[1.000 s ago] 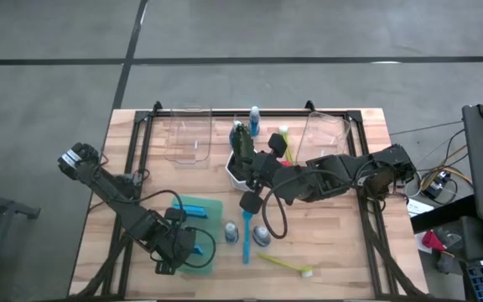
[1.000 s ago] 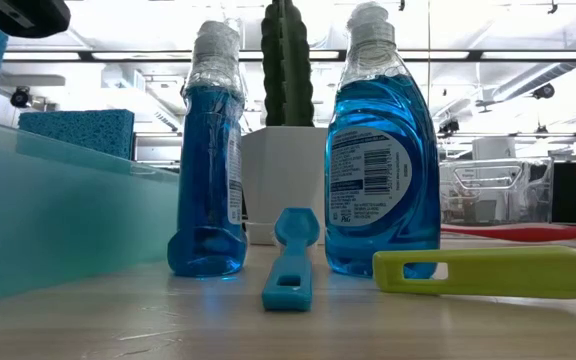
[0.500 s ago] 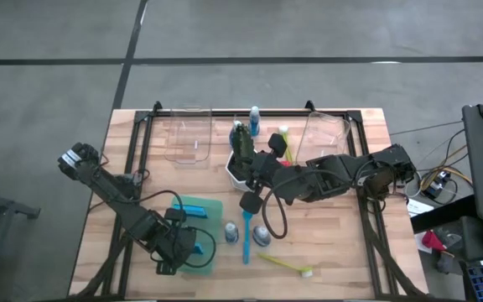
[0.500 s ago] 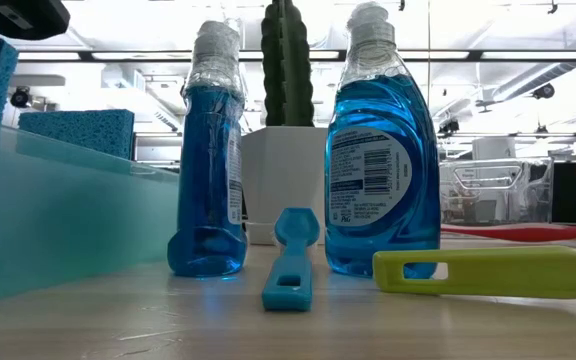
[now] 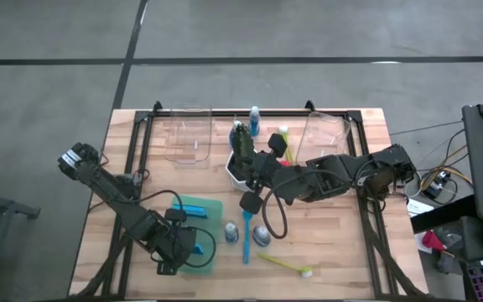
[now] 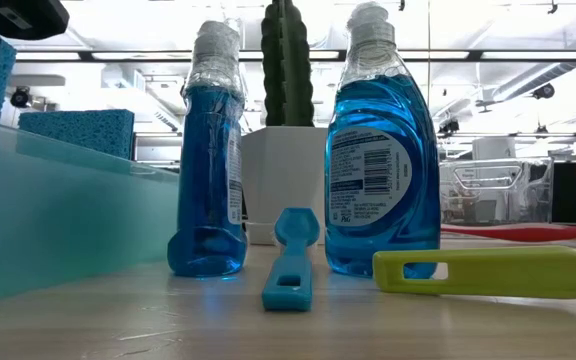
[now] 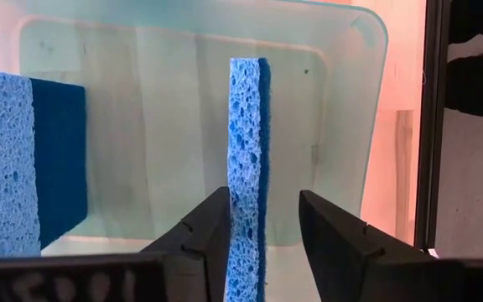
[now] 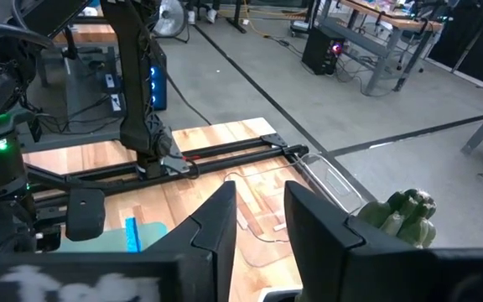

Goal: Pick & Place Kitchen Sink Supplies
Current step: Put the blue sponge wipe into the green bin

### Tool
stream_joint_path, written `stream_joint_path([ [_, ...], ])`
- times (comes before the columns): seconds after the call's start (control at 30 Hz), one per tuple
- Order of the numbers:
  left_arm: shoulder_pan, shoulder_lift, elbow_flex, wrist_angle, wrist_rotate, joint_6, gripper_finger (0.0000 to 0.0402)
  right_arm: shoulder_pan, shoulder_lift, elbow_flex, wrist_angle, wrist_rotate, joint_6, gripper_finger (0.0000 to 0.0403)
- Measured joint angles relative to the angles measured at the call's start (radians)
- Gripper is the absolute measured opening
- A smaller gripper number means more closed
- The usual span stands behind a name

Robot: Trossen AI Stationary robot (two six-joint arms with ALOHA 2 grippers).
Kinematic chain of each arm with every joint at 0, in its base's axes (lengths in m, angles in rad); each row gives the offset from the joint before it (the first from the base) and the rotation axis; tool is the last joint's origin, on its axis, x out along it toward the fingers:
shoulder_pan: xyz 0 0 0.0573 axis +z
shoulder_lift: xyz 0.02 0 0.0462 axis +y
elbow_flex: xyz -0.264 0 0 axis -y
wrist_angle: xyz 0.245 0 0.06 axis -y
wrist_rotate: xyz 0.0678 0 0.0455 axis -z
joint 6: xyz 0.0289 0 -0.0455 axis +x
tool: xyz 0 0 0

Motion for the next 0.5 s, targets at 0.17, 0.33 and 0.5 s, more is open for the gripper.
stream_joint_path([
  [0.17, 0.000, 0.000, 0.000, 0.000, -0.001, 0.001, 0.0141, 0.000, 0.000, 0.000, 0.000, 0.000, 0.000, 0.0107],
  [0.33, 0.000, 0.000, 0.000, 0.000, -0.001, 0.000, 0.0148, 0.000, 0.000, 0.000, 0.000, 0.000, 0.000, 0.0103],
  [0.5, 0.000, -0.002, 0.000, 0.000, -0.002, -0.005, 0.0150, 0.000, 0.000, 0.000, 0.000, 0.000, 0.000, 0.0097],
])
